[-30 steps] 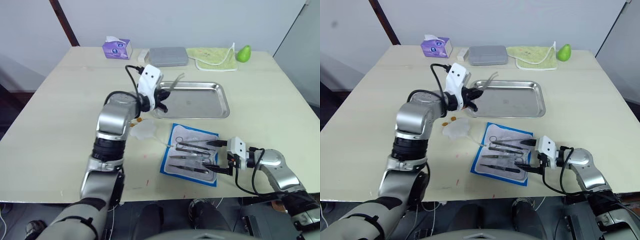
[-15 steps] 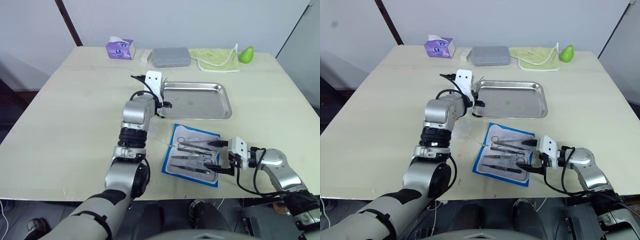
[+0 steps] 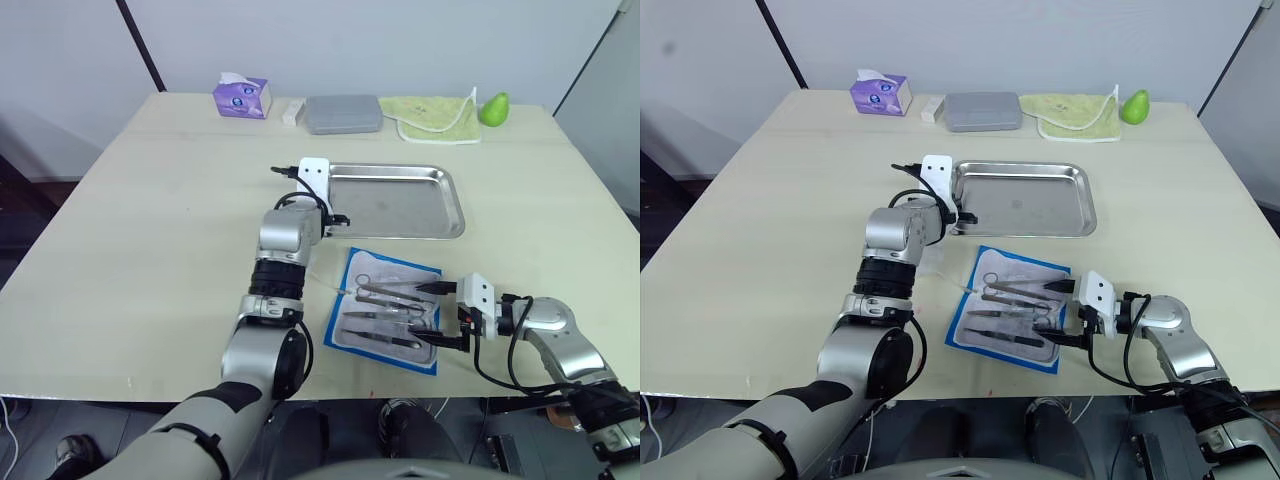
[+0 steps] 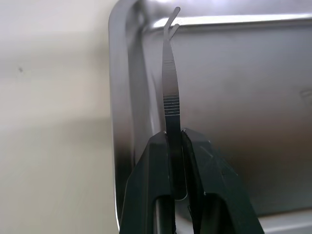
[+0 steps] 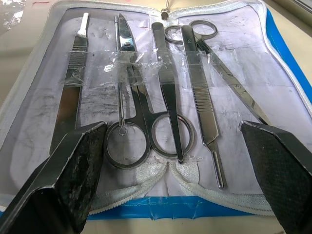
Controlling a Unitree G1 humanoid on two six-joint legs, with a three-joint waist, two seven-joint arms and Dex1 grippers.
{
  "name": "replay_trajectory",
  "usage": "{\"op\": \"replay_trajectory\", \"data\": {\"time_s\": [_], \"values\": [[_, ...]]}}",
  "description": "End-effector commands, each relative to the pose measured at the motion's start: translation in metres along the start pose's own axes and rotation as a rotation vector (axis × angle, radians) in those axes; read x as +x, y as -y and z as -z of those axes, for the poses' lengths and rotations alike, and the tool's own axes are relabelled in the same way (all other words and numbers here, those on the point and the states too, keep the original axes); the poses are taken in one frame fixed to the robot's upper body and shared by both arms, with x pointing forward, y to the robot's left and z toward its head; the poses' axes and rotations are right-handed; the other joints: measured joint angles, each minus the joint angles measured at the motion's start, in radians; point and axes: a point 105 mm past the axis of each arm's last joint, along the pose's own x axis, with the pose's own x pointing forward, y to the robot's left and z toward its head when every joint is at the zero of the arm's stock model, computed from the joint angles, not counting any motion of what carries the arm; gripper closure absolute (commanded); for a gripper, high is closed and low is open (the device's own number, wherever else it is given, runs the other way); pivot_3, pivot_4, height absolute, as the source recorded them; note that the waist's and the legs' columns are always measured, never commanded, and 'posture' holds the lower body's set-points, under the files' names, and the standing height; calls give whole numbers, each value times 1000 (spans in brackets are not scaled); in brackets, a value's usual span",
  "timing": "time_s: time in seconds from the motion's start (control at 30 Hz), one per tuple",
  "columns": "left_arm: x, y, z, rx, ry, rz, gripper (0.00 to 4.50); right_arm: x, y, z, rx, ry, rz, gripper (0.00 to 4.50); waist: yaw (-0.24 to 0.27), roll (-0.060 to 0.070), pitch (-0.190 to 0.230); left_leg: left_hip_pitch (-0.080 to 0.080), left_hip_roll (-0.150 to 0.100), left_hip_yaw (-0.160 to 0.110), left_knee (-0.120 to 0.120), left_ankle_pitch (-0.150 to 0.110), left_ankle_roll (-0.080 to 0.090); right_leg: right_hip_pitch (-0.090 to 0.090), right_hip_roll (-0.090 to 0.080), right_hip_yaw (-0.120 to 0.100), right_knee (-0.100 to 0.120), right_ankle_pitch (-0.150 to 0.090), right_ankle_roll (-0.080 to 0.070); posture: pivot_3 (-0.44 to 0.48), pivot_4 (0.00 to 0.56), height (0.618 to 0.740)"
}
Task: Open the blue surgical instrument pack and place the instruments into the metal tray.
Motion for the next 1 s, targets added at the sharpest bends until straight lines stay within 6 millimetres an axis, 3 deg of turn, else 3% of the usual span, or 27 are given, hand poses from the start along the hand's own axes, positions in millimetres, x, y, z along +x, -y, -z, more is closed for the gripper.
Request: {"op": "replay_trajectory", "data": {"time_s": [0.03,0.3,0.53,0.7,0.83,0.93,1.0], "values": [[-1,8,-6,-7,33,24,4480,-8,-22,61,157,-248,-21,0,0,0,0,0,0,0,0,0,0,0,0,0,0,0,0,0,150,736],[1,9,-2,-9,17,28,4480,-8,-23,61,160,-247,-20,0,0,0,0,0,0,0,-1,0,0,0,-1,0,0,0,0,0,150,736],[-7,14,-7,-22,31,53,1621,-10,-22,61,161,-247,-18,0,-1,0,0,0,0,0,-1,0,-1,0,-2,0,-1,0,0,0,150,736],[-22,22,-20,-55,78,147,1621,-10,-21,61,161,-247,-17,0,-1,1,1,0,0,-1,-2,0,-2,0,-4,1,-1,0,-1,0,150,736],[-45,35,-36,-12,185,337,1621,-10,-21,60,160,-243,-17,0,-1,2,1,-1,0,-3,-2,1,-9,0,-4,1,-2,0,-1,0,150,736],[-68,40,-37,62,259,532,1621,-10,-20,60,160,-240,-16,0,-2,6,0,0,0,-3,-3,-1,-13,0,-5,1,-2,0,-1,0,150,736],[-92,46,-37,87,338,759,1621,-10,-20,60,160,-240,-16,0,-3,7,0,0,0,-3,-3,-1,-14,0,-5,1,-2,0,-2,0,150,736]]}}
